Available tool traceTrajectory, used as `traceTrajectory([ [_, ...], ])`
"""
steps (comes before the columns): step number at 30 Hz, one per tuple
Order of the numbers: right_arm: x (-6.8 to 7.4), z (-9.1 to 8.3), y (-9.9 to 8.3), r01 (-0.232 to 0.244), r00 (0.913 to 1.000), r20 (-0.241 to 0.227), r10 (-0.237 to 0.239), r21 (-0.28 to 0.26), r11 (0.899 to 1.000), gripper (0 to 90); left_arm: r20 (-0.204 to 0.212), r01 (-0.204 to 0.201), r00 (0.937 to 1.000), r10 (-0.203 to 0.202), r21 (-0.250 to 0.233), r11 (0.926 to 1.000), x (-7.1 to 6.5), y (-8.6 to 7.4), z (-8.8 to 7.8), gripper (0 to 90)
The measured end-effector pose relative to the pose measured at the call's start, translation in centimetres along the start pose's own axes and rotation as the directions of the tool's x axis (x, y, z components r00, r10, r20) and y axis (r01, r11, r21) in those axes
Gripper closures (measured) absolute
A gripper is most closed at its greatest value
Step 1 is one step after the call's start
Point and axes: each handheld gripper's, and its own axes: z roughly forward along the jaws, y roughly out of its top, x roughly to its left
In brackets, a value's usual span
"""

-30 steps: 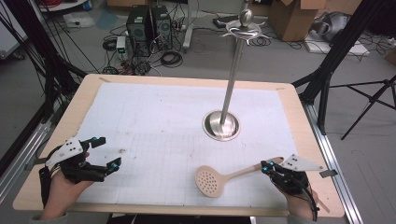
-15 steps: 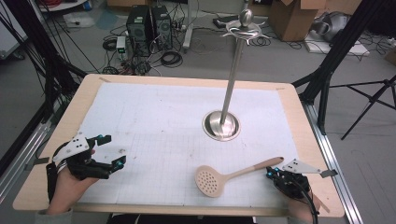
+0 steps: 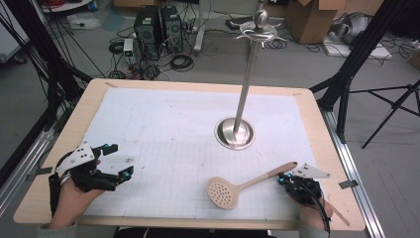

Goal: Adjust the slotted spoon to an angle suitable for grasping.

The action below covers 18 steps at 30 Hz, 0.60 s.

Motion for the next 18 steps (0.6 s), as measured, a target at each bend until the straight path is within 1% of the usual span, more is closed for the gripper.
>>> traceTrajectory([
  [3, 0.1, 0.5, 0.4, 0.009, 1.0000, -0.001, -0.009, -0.002, 1.000, 90.0, -0.006, 0.001, 1.0000, -0.001, 0.002, 1.0000, 0.0, -0.1, -0.2, 2.1],
  [7, 0.0, 0.9, 0.7, 0.006, 1.0000, -0.007, -0.006, -0.001, 1.000, 90.0, -0.018, 0.001, 0.9998, -0.001, 0.004, 1.0000, 0.0, -0.3, -0.7, 2.1],
  [12, 0.0, 1.4, 1.2, 0.016, 0.9999, 0.000, -0.016, -0.001, 1.000, 90.0, -0.032, 0.006, 0.9995, -0.006, 0.000, 1.0000, -0.1, -0.5, -1.3, 2.2],
  [17, 0.0, 2.1, 1.7, 0.024, 0.9996, -0.015, -0.024, -0.003, 1.000, 90.0, -0.047, 0.008, 0.9989, -0.008, -0.009, 0.9999, 0.1, -0.6, -2.1, 2.1],
  [18, 0.0, 2.2, 1.8, 0.020, 0.9996, -0.021, -0.020, -0.002, 1.000, 90.0, -0.050, 0.010, 0.9987, -0.011, -0.009, 0.9999, 0.1, -0.6, -2.3, 2.2],
])
